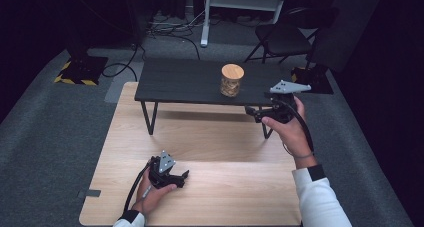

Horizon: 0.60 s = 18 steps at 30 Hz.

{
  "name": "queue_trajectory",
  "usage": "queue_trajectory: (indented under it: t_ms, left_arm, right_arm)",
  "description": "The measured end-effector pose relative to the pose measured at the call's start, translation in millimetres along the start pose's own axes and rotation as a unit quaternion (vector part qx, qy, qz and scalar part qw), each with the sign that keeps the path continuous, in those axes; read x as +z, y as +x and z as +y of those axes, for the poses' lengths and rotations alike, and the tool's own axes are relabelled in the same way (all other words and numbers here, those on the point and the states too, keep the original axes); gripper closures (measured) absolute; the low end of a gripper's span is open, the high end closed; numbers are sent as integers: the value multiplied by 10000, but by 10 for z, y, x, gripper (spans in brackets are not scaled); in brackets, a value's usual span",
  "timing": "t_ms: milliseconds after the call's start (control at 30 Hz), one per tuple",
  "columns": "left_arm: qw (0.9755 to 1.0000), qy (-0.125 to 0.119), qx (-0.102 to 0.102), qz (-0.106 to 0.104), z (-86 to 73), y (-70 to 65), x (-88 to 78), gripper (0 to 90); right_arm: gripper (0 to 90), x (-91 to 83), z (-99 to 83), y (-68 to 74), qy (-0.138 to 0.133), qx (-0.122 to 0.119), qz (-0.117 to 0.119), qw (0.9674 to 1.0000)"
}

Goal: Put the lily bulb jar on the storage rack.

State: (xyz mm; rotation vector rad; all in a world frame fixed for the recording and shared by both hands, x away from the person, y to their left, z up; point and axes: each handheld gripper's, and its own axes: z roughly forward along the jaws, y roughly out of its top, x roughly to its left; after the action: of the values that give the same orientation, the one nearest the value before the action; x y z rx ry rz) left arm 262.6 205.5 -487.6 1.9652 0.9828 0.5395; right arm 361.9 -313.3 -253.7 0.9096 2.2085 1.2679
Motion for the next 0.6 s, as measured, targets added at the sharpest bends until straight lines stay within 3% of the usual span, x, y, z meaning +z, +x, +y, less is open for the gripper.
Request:
queue_trajectory:
  t_ms: [367,400,433,467,567,600]
  left_arm:
    - [10000,-3,-1,2,-1,-1,1,37]
    - [10000,-3,-1,2,-1,-1,1,37]
    - [10000,-4,-2,2,-1,-2,1,37]
    - [10000,-4,-2,2,-1,-2,1,37]
    - [10000,-3,-1,2,-1,-1,1,37]
    - [10000,-3,-1,2,-1,-1,1,37]
  right_arm:
    - [58,-183,-674,124,14,71,-161,9998]
    - [58,-183,-674,124,14,71,-161,9998]
    - [58,-199,-792,146,36,94,-184,9998]
    - [58,-199,-792,146,36,94,-184,9998]
    - [58,-217,-1040,186,61,103,-235,9997]
    - [58,-217,-1040,186,61,103,-235,9997]
